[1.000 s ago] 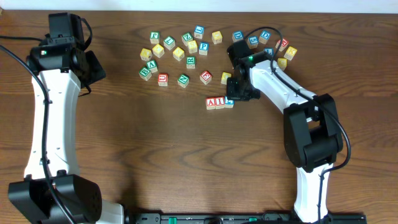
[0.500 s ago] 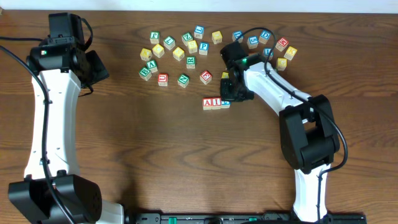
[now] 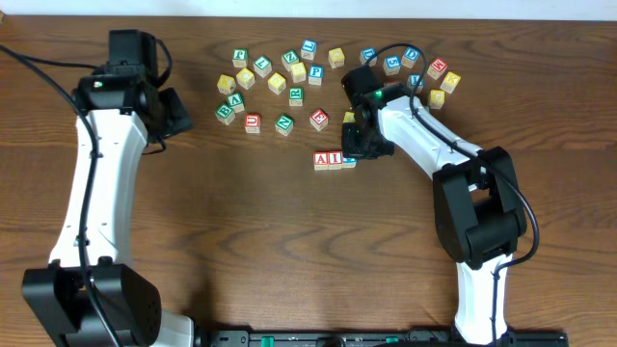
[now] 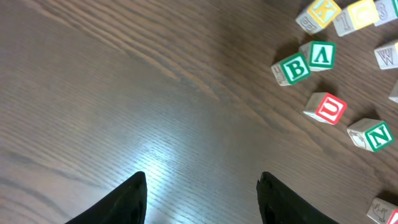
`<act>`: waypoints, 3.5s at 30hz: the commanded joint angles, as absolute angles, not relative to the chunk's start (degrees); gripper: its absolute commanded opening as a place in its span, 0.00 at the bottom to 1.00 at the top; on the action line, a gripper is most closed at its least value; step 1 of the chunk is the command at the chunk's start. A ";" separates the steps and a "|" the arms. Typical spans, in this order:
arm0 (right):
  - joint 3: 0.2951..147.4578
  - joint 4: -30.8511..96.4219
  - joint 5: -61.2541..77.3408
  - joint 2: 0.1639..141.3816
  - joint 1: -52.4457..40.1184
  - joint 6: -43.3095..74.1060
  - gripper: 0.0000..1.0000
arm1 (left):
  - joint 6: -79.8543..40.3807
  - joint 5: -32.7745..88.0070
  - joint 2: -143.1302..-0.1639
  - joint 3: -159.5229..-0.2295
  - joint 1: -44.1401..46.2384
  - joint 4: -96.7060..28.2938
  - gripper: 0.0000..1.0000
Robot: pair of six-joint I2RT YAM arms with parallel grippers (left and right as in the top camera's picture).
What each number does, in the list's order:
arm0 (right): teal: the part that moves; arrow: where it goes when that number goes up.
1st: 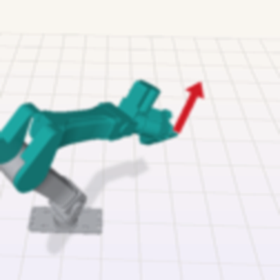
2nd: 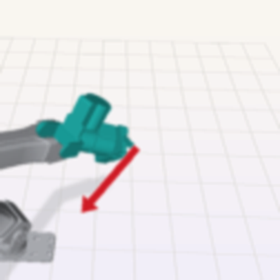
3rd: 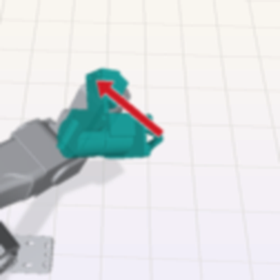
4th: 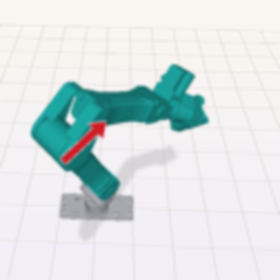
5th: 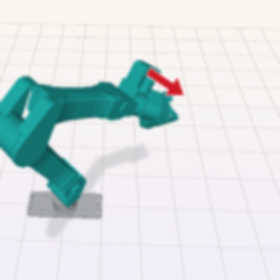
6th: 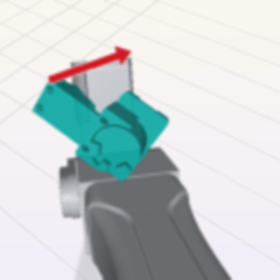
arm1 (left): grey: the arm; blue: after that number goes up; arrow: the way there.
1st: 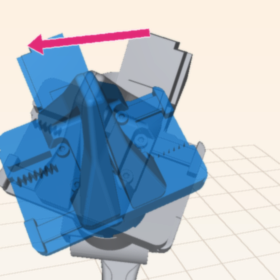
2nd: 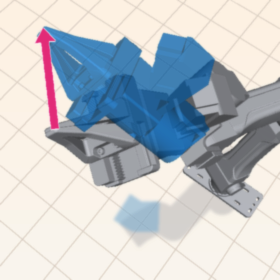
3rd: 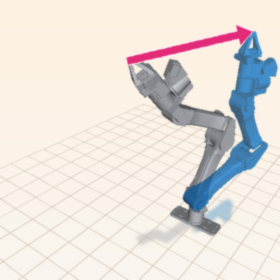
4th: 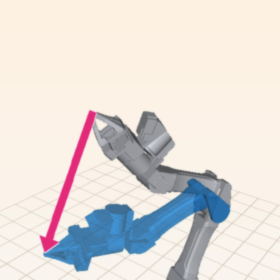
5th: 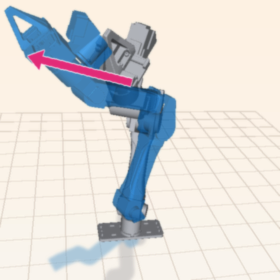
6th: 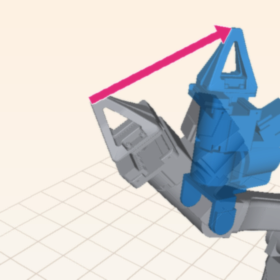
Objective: Spell out AI2
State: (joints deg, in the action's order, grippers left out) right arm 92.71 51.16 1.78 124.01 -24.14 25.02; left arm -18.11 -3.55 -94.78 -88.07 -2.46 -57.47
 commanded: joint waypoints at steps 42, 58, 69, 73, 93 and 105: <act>92.82 50.96 3.44 123.90 -25.61 25.78 0.02 | -17.80 -3.42 -95.48 -87.53 -1.15 -56.18 0.56; 92.90 51.03 1.37 120.99 -24.75 24.10 0.03 | -15.25 -3.42 -95.09 -88.33 -1.21 -55.92 0.56; 92.90 56.12 0.58 105.03 -17.82 17.91 0.15 | -6.85 -3.46 -85.25 -90.15 -1.37 -57.23 0.57; 92.90 57.89 0.60 98.13 -15.68 13.50 0.30 | -5.98 -3.46 -81.19 -90.15 -1.37 -57.39 0.57; 92.90 68.66 -0.05 75.64 -11.66 11.92 0.99 | -6.00 -3.64 -79.02 -90.13 -1.37 -59.35 0.58; 92.90 71.29 -0.10 75.70 -11.66 11.92 0.99 | -6.02 -3.64 -79.02 -90.13 -1.37 -59.35 0.58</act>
State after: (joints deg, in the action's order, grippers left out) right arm 92.66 71.35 0.34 75.68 -12.03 12.43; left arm -7.01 -3.33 -78.87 -89.27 -1.23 -59.16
